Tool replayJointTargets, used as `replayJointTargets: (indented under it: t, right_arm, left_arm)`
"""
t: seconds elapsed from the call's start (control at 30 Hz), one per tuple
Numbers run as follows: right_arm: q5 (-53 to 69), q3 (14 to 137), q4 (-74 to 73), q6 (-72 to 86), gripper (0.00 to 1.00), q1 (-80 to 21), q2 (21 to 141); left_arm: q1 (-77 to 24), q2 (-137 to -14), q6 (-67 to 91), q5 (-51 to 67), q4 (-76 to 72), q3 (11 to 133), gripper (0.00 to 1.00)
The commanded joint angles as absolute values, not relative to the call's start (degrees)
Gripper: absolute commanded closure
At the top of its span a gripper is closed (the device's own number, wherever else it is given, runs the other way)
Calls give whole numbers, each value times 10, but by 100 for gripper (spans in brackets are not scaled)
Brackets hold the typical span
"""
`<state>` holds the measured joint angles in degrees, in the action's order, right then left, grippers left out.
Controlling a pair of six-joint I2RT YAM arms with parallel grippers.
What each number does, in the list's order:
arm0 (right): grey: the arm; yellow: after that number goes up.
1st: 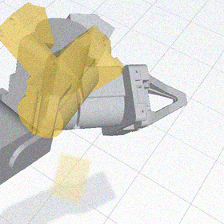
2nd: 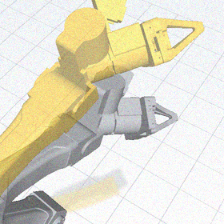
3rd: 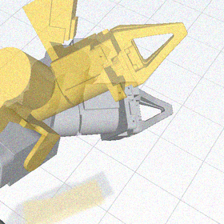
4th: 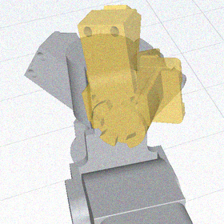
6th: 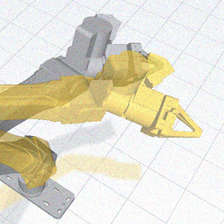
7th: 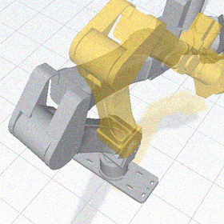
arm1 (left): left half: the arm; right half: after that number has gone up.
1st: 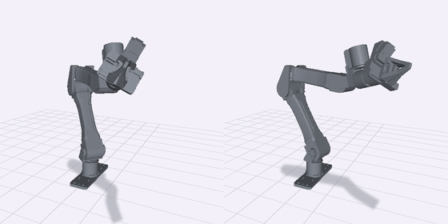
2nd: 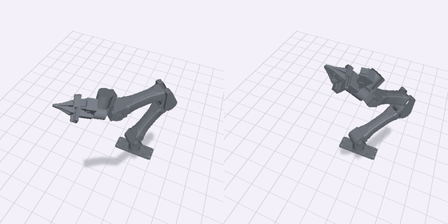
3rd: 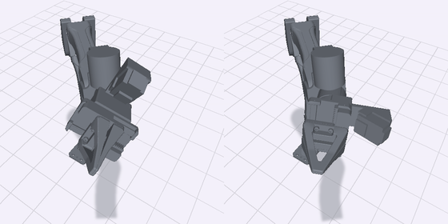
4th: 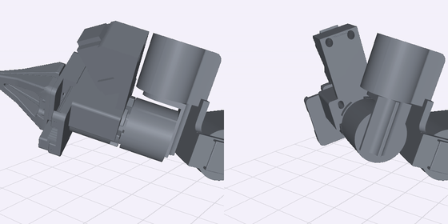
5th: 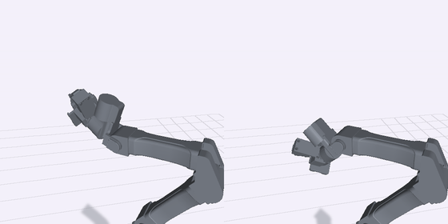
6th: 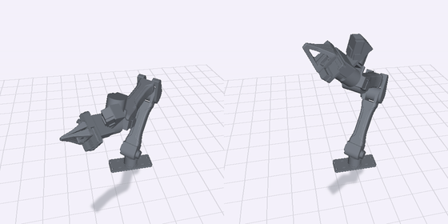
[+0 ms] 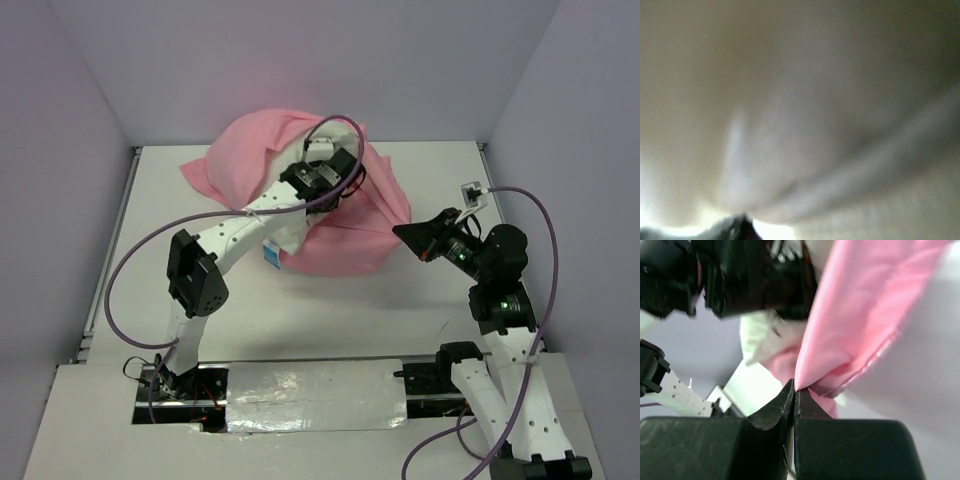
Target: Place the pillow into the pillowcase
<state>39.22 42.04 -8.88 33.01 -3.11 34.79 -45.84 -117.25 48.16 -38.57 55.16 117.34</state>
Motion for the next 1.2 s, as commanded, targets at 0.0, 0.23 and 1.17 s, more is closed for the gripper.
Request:
replayJointTargets:
  t: [0.0,0.23,1.17]
  right_arm:
    - [383,504,-57,303,100,-30,273]
    - [364,510,-69,297,100,-28,280]
    - [241,474,-211,163,46,-21,450]
  left_arm:
    - [-368,-1168,448,-532,577,1230,100]
    - [-335,-1158,338,-550,478,1292,98]
    - [-446,-1051,272,-65,360,1012,2]
